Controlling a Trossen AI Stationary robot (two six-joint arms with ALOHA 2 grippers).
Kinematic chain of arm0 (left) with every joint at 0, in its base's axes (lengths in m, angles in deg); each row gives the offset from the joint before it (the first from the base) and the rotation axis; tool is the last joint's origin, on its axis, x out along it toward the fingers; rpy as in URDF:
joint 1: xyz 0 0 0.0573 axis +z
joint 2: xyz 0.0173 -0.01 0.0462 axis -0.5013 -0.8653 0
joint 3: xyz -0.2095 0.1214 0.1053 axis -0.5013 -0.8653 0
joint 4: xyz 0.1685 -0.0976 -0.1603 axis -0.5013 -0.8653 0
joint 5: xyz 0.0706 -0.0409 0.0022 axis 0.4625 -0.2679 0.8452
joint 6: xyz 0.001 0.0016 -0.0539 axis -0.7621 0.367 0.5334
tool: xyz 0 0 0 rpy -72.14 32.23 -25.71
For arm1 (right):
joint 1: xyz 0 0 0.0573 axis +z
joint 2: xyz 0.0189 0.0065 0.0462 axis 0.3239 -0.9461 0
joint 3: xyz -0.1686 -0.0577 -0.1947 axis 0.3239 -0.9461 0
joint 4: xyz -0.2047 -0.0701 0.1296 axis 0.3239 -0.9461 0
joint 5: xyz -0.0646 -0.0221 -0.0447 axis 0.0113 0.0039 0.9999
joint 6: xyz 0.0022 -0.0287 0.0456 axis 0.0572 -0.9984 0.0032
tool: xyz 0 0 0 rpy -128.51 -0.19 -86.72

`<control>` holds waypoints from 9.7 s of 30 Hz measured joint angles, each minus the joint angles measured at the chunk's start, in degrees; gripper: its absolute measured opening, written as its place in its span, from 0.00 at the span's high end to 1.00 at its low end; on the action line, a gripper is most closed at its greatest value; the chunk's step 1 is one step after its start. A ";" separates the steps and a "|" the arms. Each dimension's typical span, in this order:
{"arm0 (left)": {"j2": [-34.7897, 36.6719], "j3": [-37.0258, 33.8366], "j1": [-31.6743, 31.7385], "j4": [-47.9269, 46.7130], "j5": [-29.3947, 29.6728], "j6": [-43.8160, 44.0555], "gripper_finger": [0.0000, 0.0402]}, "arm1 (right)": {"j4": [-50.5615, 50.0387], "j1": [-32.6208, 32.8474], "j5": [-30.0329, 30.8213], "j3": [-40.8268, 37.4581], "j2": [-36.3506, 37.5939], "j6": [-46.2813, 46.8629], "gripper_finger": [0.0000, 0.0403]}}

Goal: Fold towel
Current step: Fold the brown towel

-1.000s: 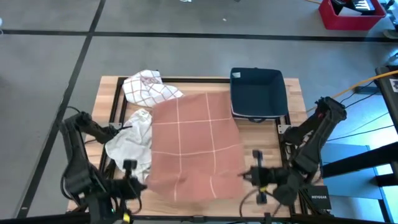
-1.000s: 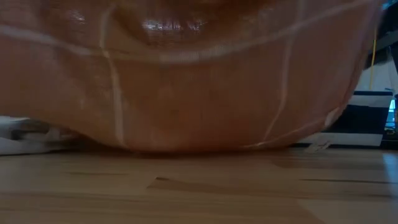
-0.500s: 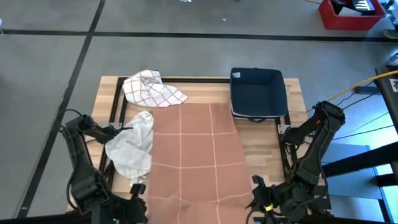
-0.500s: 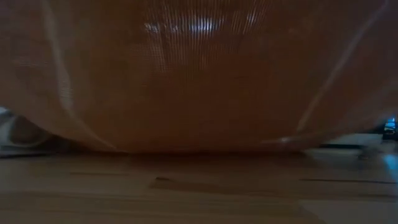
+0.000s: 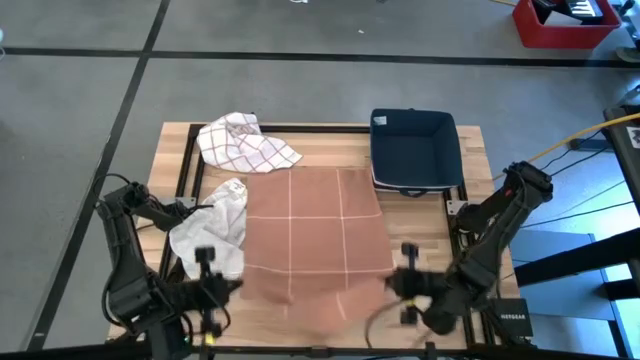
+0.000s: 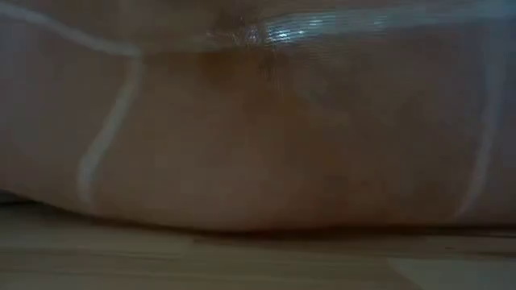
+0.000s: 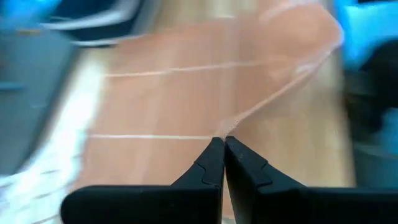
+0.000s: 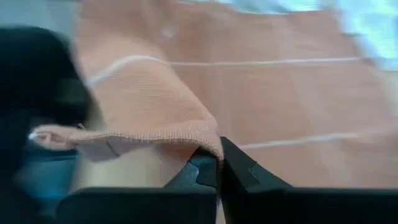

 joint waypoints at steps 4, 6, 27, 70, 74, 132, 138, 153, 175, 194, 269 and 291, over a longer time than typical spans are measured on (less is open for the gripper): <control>1.80 -4.54 1.75 0.54 5.66 -2.47 1.00 | -10.37 -5.42 6.31 -0.02 0.00 0.66 0.99; 2.70 -7.20 3.42 0.53 6.18 -2.37 1.00 | -13.57 -8.74 7.44 -0.02 0.00 1.32 0.99; 20.83 -46.65 30.17 0.56 13.23 10.19 1.00 | -1.14 -40.80 10.50 -12.92 0.04 -15.36 0.99; 30.52 -52.70 36.52 39.65 -16.05 -17.16 0.50 | -11.45 -50.28 -6.05 -1.24 0.13 -18.83 0.49; 26.94 -57.49 33.44 50.00 -21.50 -16.39 0.51 | -8.95 -43.90 -10.82 -2.59 0.13 -16.68 0.49; 9.24 -63.83 20.54 60.12 -15.84 -8.45 0.53 | 27.53 -40.91 -20.22 -18.40 -13.55 -39.16 0.49; 7.89 -64.02 22.38 60.27 -20.09 -7.02 0.53 | 27.70 -43.39 -23.27 -18.42 -14.43 -41.84 0.49; 7.83 -64.02 22.75 61.14 -20.61 -8.27 0.53 | 28.61 -46.54 -0.66 -17.17 -14.81 -44.85 0.49; 7.83 -64.02 22.75 61.38 -20.59 -8.42 0.53 | 30.78 -47.58 -17.23 -16.09 -19.28 -47.23 0.49; 8.12 -63.32 22.75 60.45 -21.00 -10.09 0.53 | 24.66 -48.42 -13.46 -11.72 -14.78 -47.74 0.49; 10.03 -58.80 53.60 66.73 -39.03 -42.77 0.53 | 34.08 -25.26 -11.26 -20.74 -9.20 -22.27 0.49; 7.63 -69.95 43.80 84.27 -32.66 -30.44 0.53 | 19.66 -48.55 -15.18 -19.96 -14.09 -57.59 0.49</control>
